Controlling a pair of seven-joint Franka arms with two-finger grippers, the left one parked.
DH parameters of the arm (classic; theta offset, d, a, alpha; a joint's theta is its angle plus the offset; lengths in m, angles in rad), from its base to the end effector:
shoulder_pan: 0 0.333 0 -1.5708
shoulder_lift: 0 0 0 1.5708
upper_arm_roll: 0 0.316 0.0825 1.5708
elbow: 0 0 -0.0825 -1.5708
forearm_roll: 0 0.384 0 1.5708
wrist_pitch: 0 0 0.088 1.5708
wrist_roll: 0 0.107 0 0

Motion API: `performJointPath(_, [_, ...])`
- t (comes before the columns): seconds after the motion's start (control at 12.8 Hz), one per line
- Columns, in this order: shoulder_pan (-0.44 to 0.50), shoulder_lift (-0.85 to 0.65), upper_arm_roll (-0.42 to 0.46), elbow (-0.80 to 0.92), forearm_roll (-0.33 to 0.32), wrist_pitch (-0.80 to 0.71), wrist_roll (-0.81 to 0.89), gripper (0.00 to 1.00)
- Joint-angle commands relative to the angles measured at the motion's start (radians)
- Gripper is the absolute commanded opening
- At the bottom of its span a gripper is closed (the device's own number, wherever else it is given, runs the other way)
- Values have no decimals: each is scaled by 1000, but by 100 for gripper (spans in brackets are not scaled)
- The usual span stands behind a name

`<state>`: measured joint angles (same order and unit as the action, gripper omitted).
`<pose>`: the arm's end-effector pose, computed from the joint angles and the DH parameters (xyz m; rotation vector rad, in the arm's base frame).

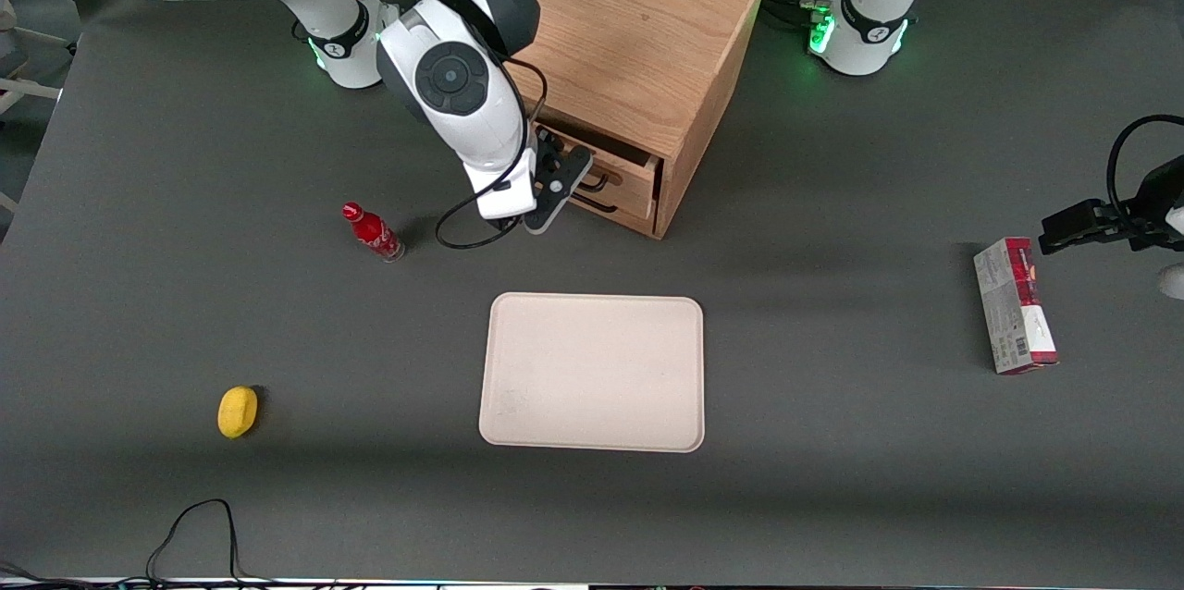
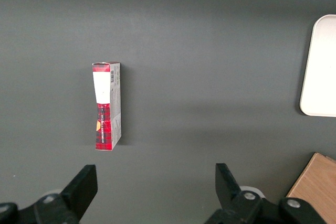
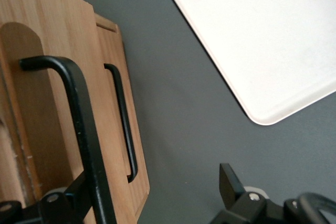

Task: Open upper drawer
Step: 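Pull the upper drawer outward by its handle with the right gripper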

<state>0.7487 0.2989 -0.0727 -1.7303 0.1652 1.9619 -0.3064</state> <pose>0.4854 0.4076 0.4031 -2.7117 -1.3381 0.1340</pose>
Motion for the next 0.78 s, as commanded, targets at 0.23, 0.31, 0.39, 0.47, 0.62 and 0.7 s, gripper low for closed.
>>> performJointPath(0.23, [-43, 43, -7, 86, 4, -23, -36, 100])
performJointPath(0.31, [-45, 51, -9, 101, -13, -25, -37, 100])
performJointPath(0.39, [-45, 63, -7, 115, -30, -28, -37, 100])
performJointPath(0.47, [-45, 68, -9, 117, -32, -28, -37, 100])
performJointPath(0.62, [-57, 80, -9, 133, -32, -31, -37, 100])
performJointPath(0.7, [-66, 86, -9, 143, -32, -38, -37, 100])
